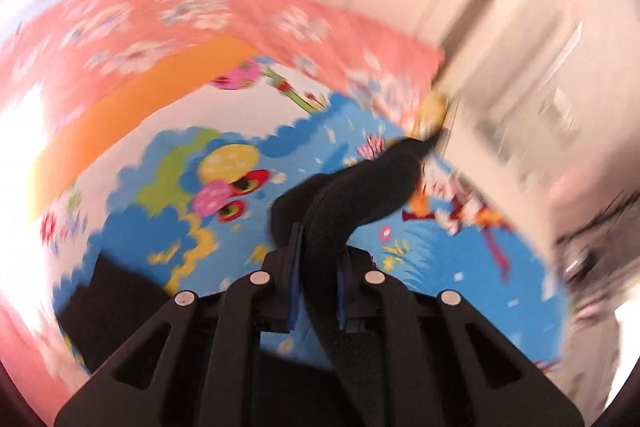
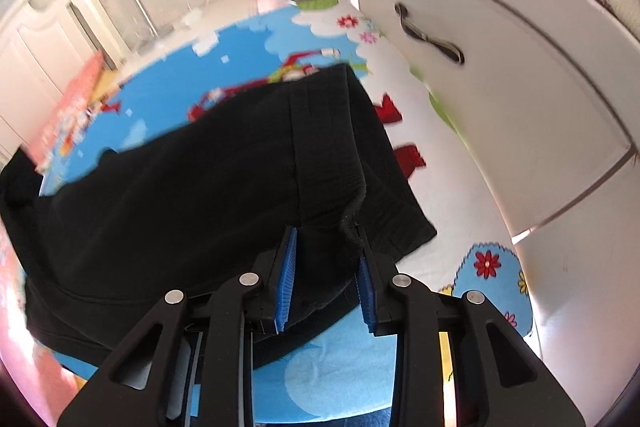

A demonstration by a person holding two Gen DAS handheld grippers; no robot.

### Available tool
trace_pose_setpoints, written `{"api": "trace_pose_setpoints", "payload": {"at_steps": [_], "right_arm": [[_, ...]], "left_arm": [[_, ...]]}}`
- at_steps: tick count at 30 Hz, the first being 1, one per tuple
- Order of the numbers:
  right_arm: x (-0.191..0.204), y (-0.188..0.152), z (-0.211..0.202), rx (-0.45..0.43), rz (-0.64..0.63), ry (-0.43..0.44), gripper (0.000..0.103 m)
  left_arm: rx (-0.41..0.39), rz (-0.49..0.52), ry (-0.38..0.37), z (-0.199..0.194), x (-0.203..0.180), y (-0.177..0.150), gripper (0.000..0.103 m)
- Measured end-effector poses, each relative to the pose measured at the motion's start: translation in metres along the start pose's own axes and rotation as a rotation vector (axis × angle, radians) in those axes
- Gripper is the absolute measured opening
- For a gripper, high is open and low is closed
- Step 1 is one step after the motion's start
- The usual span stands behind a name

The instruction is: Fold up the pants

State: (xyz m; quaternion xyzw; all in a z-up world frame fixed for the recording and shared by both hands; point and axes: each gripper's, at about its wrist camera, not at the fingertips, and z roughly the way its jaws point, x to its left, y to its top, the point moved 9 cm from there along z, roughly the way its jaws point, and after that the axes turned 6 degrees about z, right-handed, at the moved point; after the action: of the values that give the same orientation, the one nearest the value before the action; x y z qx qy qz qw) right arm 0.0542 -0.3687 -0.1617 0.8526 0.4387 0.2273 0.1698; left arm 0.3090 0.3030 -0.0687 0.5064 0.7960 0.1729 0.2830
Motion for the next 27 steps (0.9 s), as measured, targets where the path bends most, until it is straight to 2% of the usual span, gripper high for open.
{"api": "trace_pose_setpoints", "payload": {"at_steps": [2, 4, 7, 9, 11, 14, 17, 19, 20, 21, 23, 25, 26, 27], "right_arm": [[0.003, 0.004, -0.003, -0.010, 0.005, 0.010, 0.030], [0.004, 0.008, -0.004, -0.013, 0.010, 0.020, 0.030], [0.005, 0.011, -0.002, -0.011, 0.006, 0.025, 0.030], [0.007, 0.013, -0.001, -0.008, 0.001, 0.031, 0.029], [0.009, 0.019, -0.005, -0.013, 0.001, 0.050, 0.029], [0.014, 0.036, -0.024, -0.042, 0.008, 0.103, 0.028], [0.013, 0.057, -0.054, -0.077, 0.037, 0.155, 0.023], [0.003, 0.065, -0.065, -0.107, 0.036, 0.123, 0.022], [-0.004, 0.065, -0.062, -0.119, 0.000, 0.063, 0.022], [-0.010, 0.062, -0.053, -0.105, -0.019, 0.024, 0.022], [-0.018, 0.046, -0.029, -0.037, -0.020, -0.004, 0.022], [-0.023, 0.028, -0.005, 0.013, -0.053, -0.047, 0.022], [-0.027, 0.025, 0.001, 0.020, -0.057, -0.066, 0.023], [-0.031, 0.021, 0.007, 0.027, -0.054, -0.083, 0.023]], "left_arm": [[-0.042, -0.113, -0.051, -0.037, 0.042, -0.028, 0.013], [-0.035, -0.228, -0.066, -0.056, 0.091, -0.078, 0.013], [0.055, -0.291, -0.051, -0.033, 0.134, -0.138, 0.013], [0.109, -0.345, -0.047, -0.012, 0.159, -0.164, 0.013], [0.103, -0.373, -0.099, -0.006, 0.164, -0.167, 0.013], [0.087, -0.381, -0.124, -0.009, 0.159, -0.148, 0.012], [-0.017, -0.354, -0.190, -0.049, 0.139, -0.119, 0.008], [-0.039, -0.349, -0.186, -0.064, 0.138, -0.119, 0.007], [-0.031, -0.351, -0.170, -0.064, 0.142, -0.125, 0.007], [0.018, -0.370, -0.156, -0.050, 0.151, -0.141, 0.007], [0.118, -0.436, -0.139, -0.022, 0.173, -0.176, 0.007], [0.145, -0.480, -0.165, -0.007, 0.183, -0.196, 0.008], [0.131, -0.495, -0.181, -0.006, 0.185, -0.202, 0.012], [0.118, -0.512, -0.186, -0.007, 0.188, -0.203, 0.033]]}}
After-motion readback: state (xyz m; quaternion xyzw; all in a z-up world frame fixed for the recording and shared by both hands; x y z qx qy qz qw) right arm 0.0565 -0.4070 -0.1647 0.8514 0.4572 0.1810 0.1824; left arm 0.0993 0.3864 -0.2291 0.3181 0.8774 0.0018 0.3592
